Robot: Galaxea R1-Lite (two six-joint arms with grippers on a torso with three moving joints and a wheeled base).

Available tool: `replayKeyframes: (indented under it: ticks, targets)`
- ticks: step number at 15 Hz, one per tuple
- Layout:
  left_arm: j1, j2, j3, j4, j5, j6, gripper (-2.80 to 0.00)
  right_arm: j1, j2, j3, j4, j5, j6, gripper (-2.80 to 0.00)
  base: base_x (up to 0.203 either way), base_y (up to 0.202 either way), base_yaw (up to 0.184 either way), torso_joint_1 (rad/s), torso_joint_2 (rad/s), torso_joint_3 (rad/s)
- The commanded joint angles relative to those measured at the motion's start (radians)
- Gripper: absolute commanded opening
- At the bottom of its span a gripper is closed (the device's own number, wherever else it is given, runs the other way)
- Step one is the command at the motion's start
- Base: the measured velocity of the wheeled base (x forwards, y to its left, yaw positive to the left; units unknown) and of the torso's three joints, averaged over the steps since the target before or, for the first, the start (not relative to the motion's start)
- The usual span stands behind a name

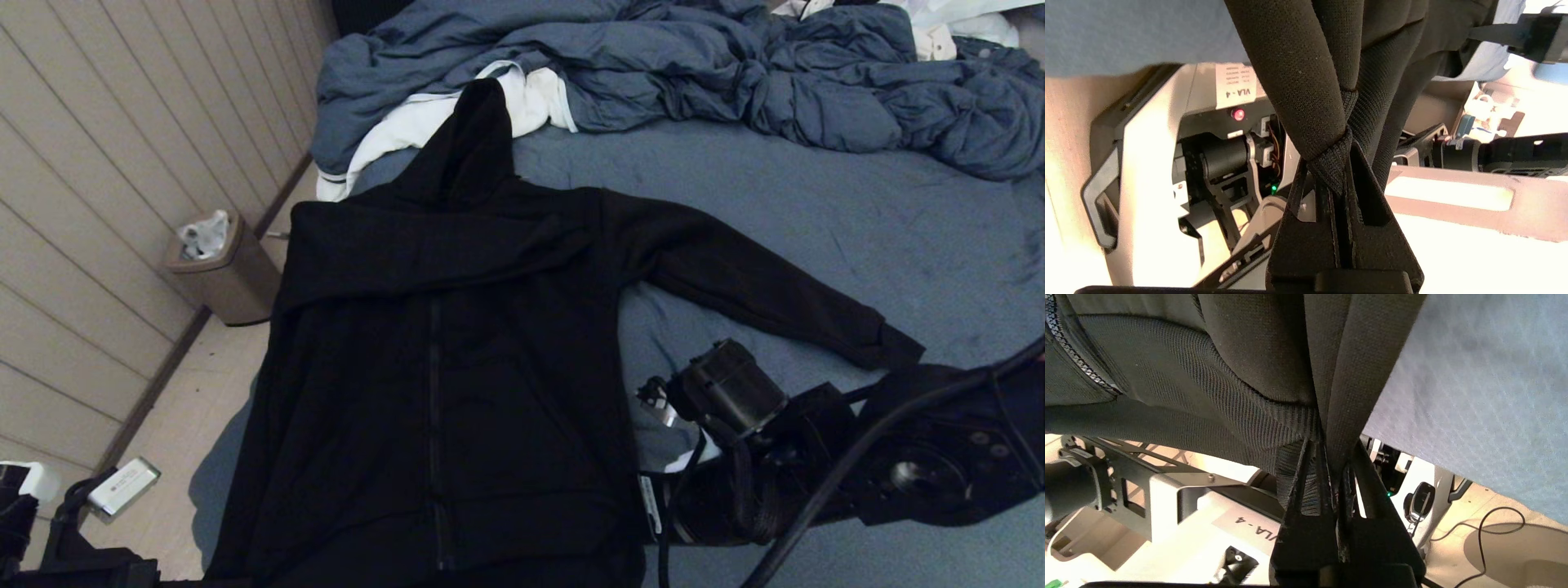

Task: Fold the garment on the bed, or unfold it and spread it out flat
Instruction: Fold the black sweatshirt

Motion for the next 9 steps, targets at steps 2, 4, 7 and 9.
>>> replayKeyframes:
  ticks: [2, 4, 7, 9]
  targets:
    - [0.001, -0.009, 0.014, -0.003, -0.004, 0.0, -2.8, -0.002, -0.016, 0.058, -0.044, 0.002, 0.004, -2.8, 0.0, 0.0, 0.0, 0.0, 0.0, 0.0]
    - [0.001, -0.012, 0.016, -0.003, -0.003, 0.0, -2.8, 0.001, -0.016, 0.058, -0.046, 0.002, 0.004, -2.8, 0.0, 0.0, 0.0, 0.0, 0.0, 0.0]
    - [0.001, -0.007, 0.015, -0.004, 0.021, 0.005, 0.0, 0.001, -0.01, 0.047, -0.046, 0.004, 0.003, -2.8, 0.0, 0.0, 0.0, 0.0, 0.0, 0.0]
    - [0.002, -0.01, 0.012, -0.006, 0.02, 0.005, 0.0, 0.003, -0.006, 0.045, -0.052, 0.004, 0.003, -2.8, 0.0, 0.0, 0.0, 0.0, 0.0, 0.0]
